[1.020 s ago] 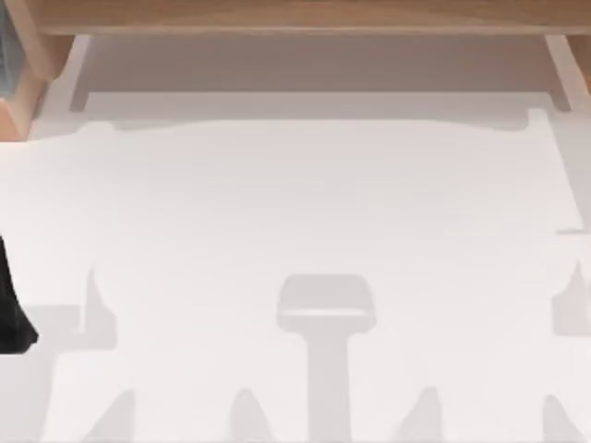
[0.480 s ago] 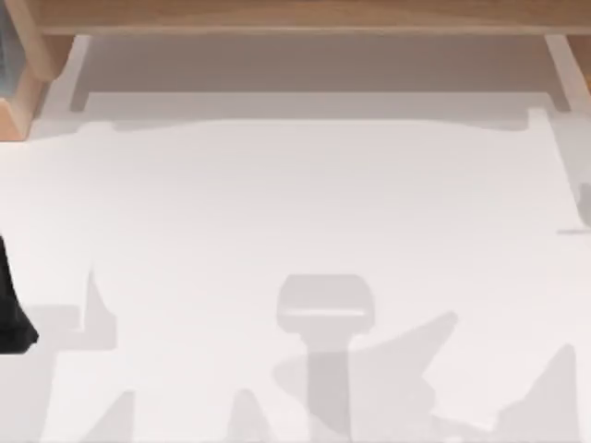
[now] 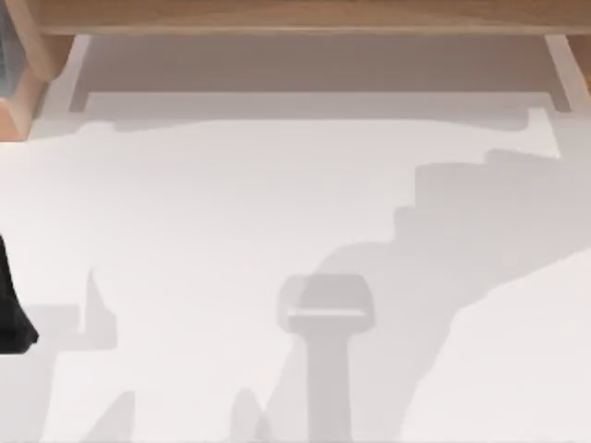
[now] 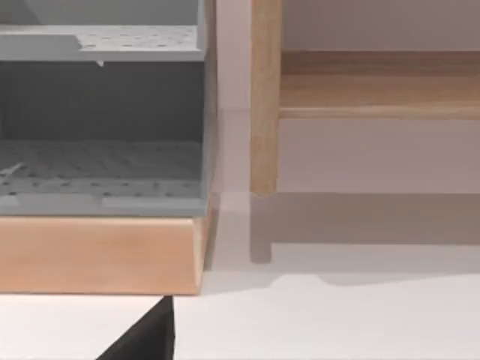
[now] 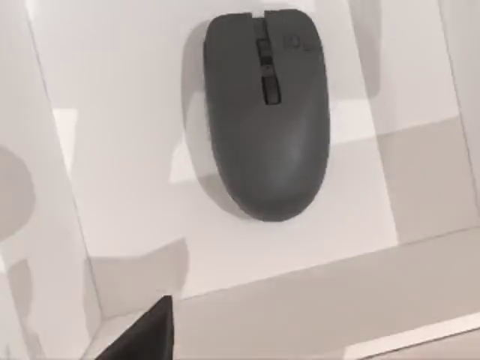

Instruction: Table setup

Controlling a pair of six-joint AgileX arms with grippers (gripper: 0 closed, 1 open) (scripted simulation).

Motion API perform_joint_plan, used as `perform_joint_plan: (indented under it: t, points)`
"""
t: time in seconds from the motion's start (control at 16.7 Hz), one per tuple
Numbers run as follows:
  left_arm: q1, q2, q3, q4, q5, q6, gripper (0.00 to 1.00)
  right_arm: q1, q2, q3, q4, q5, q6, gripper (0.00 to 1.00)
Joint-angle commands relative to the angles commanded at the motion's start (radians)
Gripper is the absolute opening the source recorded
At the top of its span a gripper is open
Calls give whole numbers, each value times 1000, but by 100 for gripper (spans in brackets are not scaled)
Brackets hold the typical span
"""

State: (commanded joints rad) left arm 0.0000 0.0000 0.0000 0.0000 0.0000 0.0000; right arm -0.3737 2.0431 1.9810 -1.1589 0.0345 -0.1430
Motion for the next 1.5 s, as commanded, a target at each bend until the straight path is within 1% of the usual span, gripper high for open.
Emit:
perform_joint_plan:
  t: [0.24, 0.48, 0.78, 1.5]
  points:
    - [0, 0, 0, 0, 0, 0, 100, -7, 340, 267, -102, -27, -61, 100]
    - [0, 0, 0, 0, 0, 0, 100, 1, 513, 410, -142, -52, -100, 100]
    - [0, 0, 0, 0, 0, 0, 100, 4, 536, 431, -145, -56, -105, 100]
    - [0, 0, 0, 0, 0, 0, 100, -1, 525, 388, -112, -58, -110, 100]
